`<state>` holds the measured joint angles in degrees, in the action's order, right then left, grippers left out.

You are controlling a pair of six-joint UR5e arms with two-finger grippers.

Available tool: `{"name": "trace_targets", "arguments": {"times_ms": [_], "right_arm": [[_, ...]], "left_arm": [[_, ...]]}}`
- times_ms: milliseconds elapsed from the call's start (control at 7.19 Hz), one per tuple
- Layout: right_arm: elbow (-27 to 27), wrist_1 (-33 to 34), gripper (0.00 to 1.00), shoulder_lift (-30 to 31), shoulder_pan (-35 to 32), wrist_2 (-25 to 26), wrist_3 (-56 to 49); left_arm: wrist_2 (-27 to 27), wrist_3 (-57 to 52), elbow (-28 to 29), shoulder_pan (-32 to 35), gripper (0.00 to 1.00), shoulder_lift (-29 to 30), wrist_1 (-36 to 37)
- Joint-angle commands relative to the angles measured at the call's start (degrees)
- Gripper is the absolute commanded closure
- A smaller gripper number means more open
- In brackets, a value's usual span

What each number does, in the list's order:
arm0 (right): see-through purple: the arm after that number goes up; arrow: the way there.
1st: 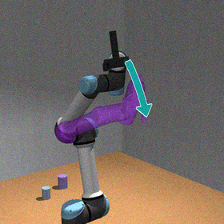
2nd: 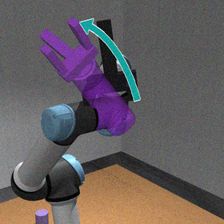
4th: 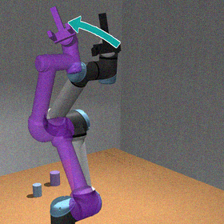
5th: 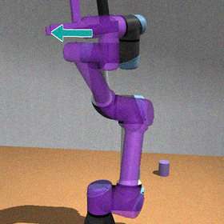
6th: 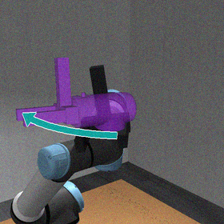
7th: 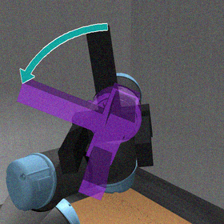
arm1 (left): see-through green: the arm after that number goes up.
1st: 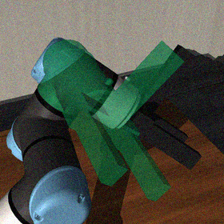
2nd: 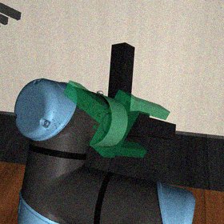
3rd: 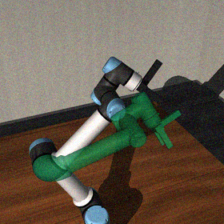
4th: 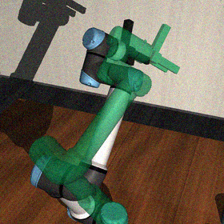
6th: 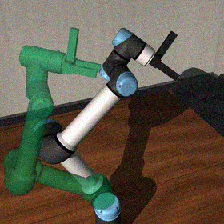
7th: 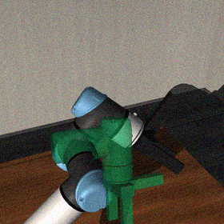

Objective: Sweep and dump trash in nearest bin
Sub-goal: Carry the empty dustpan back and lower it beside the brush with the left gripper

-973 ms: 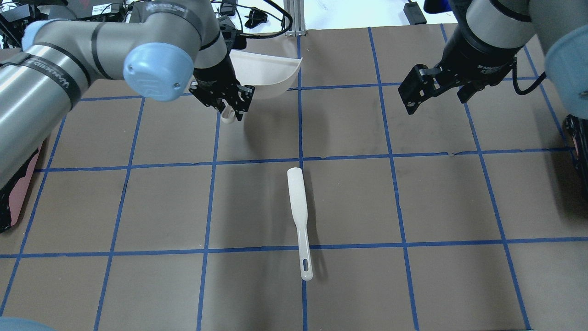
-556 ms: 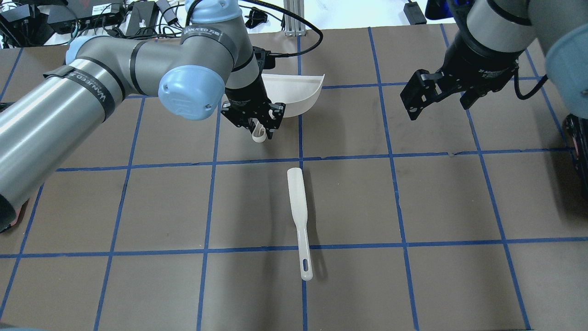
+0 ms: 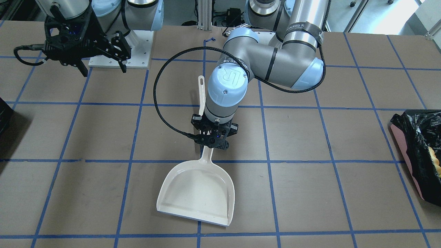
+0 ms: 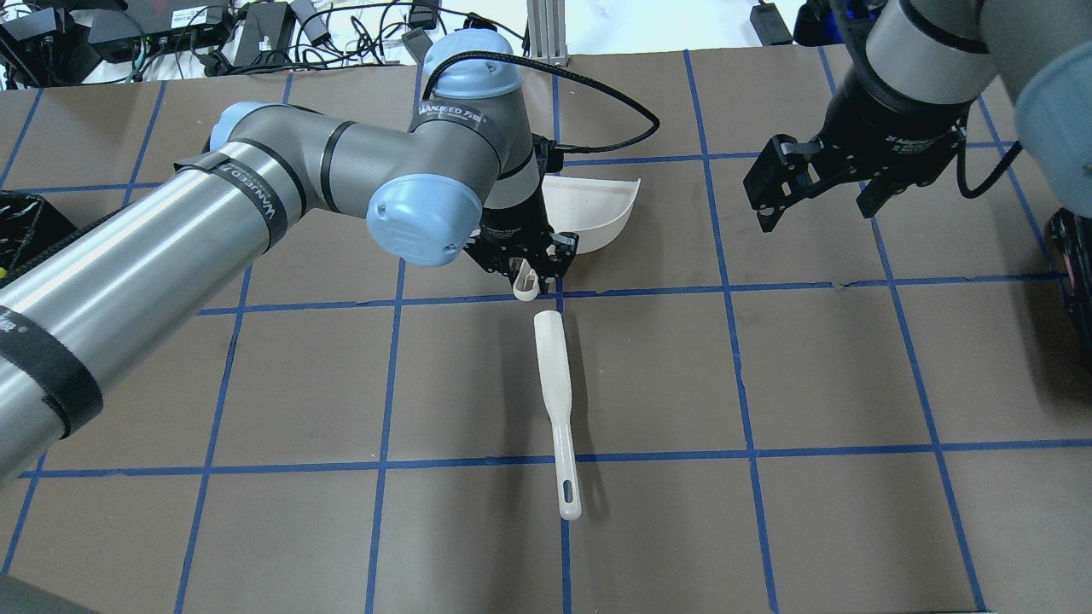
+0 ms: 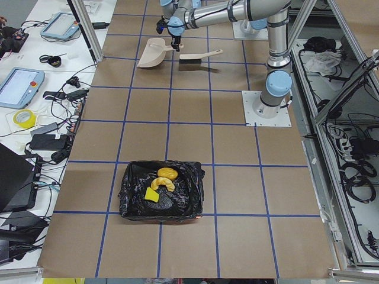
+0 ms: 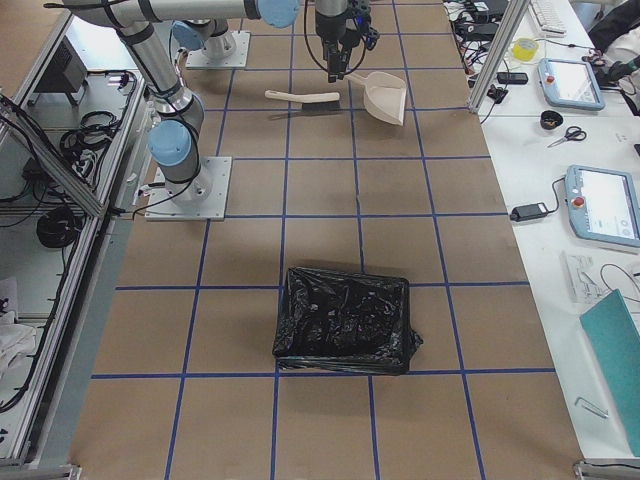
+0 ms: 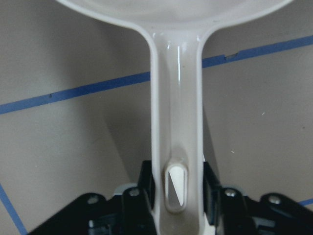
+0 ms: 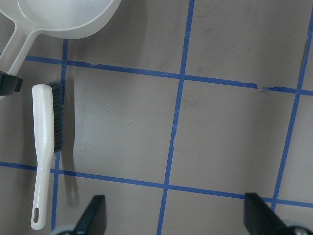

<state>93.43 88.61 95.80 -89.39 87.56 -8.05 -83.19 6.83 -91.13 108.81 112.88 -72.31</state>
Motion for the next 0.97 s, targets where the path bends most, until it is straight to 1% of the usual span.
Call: {"name": "trace_targets", "arguments": {"times_ms": [0,417,834], "right_arm": [[0.00,0.07,0.00,0.09,-0.08,-0.02,-0.04],[0.00,0.34,0.00,0.00,-0.08,0.07,-0.65],[0.00,0.34,0.00,0.09,-0.08,0.07,-0.83]], "left_arm": [[-0.30,0.56,-0.02,0.44,1.00,2.07,3.30],[-0.48,1.43,0.16,0.44,1.00,2.96,3.67],[-0.13,8.01,-0.10,0.70,1.00,2.52,3.50]]}}
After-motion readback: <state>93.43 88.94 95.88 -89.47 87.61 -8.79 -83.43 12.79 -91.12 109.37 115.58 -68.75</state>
